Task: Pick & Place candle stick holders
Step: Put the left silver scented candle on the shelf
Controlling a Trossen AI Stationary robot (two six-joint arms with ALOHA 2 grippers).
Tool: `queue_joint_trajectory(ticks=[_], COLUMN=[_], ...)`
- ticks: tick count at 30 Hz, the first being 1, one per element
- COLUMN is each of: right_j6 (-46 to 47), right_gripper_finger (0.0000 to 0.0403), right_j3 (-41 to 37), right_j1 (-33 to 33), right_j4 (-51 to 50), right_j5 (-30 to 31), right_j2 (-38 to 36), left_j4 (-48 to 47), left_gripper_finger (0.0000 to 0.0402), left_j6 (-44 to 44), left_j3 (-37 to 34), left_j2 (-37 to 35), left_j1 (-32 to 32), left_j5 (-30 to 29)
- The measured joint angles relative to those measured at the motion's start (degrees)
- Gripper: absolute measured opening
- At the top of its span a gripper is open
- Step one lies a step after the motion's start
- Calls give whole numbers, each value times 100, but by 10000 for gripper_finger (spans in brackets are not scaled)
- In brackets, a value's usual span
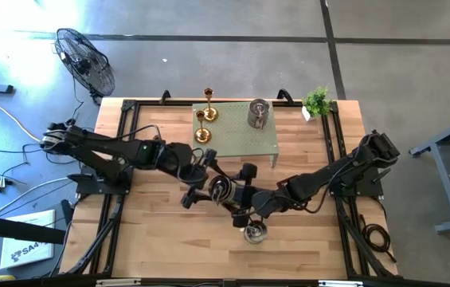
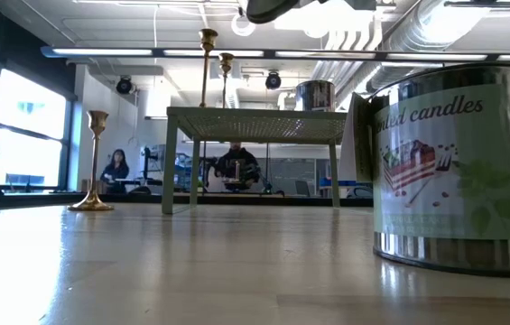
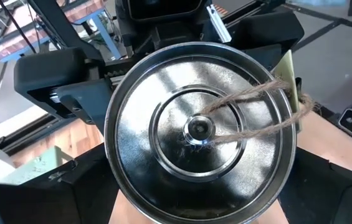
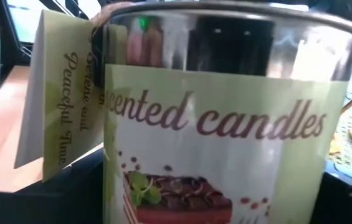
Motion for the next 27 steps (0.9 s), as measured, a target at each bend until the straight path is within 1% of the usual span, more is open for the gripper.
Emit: queue_joint_trajectory(ticks=[2,8,11,16,19,23,25,27], right_j6=[-37,-100,-141,-116,-108,-87,-81,-81], right_gripper_finger=[352,352,352,352,352,352,352,352], right_j3=[2,3,-4,-4,-4,-4,-4,-4], right_j1=[0,0,2,4,4,1,0,2], right_j4=[-31,-76,-200,-232,-233,-259,-279,-296], right_j5=[40,71,94,110,125,140,137,87], right_j2=[0,0,0,0,0,0,0,0], left_j4=[2,12,13,129,135,129,34,-282], left_gripper_finger=[338,372,382,384,385,386,387,387], left_j6=[44,-17,-67,-189,-114,-83,-78,156], left_j3=[0,0,0,0,0,0,5,58], left_j2=[0,2,-7,-15,-15,-15,-15,-34], left_j1=[-5,-12,-12,-16,-16,-16,-16,-12], left_j5=[7,-47,6,6,-10,-160,-109,76])
